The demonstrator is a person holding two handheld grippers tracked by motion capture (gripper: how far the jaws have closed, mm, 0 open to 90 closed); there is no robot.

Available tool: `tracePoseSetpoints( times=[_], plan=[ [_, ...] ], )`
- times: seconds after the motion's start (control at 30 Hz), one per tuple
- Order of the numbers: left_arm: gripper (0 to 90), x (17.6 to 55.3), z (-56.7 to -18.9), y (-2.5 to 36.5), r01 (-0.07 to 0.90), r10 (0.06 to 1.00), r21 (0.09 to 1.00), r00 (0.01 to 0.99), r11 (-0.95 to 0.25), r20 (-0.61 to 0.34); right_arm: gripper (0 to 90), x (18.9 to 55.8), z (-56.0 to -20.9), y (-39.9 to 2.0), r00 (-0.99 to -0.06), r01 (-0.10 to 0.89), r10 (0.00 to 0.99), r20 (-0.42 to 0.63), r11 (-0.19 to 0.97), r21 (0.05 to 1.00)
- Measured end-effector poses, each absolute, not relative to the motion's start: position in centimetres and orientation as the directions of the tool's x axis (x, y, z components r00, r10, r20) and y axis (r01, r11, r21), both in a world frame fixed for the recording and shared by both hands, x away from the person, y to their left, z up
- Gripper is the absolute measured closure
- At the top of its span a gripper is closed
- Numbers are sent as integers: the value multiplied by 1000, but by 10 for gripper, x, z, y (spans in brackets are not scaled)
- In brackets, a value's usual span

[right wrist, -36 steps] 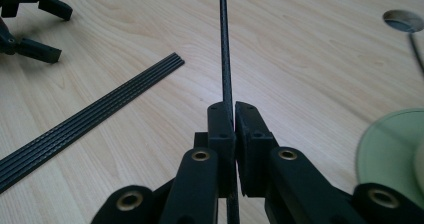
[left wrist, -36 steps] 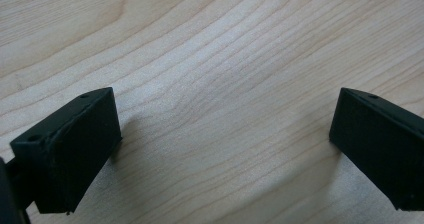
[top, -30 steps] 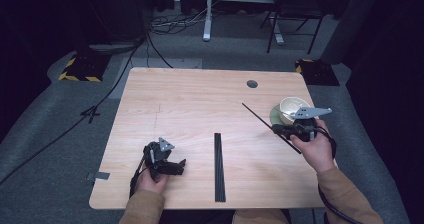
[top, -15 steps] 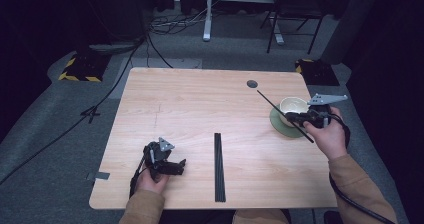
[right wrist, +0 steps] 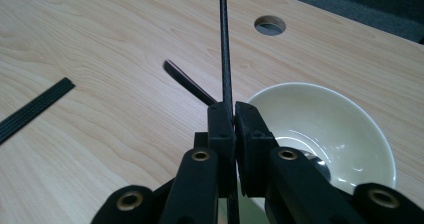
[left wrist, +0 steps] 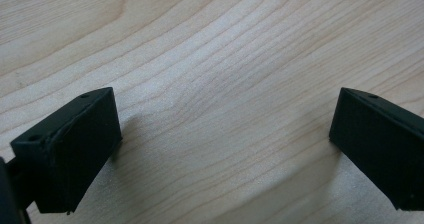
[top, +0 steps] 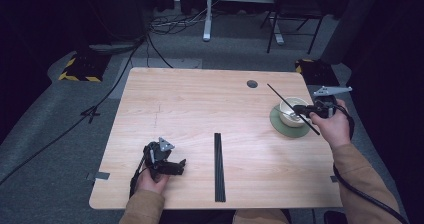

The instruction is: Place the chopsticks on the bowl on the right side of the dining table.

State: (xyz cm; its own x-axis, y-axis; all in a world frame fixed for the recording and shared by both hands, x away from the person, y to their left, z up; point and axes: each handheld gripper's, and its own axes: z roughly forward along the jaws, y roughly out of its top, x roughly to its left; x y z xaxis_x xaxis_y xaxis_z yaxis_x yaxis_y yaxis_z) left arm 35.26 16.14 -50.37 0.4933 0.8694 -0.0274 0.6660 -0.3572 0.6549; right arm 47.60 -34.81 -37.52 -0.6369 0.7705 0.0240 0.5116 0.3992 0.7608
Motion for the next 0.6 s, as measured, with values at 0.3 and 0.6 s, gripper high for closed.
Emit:
tracePoseSetpoints(
  times=[0.3, 0.6],
  plan=[
    [4, 353, -503, 162, 669, 868, 650, 496, -360, -29, 861, 497, -396, -353, -609, 556, 792, 42, 389, 734],
    [4, 353, -504, 161, 666, 869, 655, 493, -357, -28, 861, 508, -412, -362, -587, 589, 807, 68, 368, 720]
  ],
)
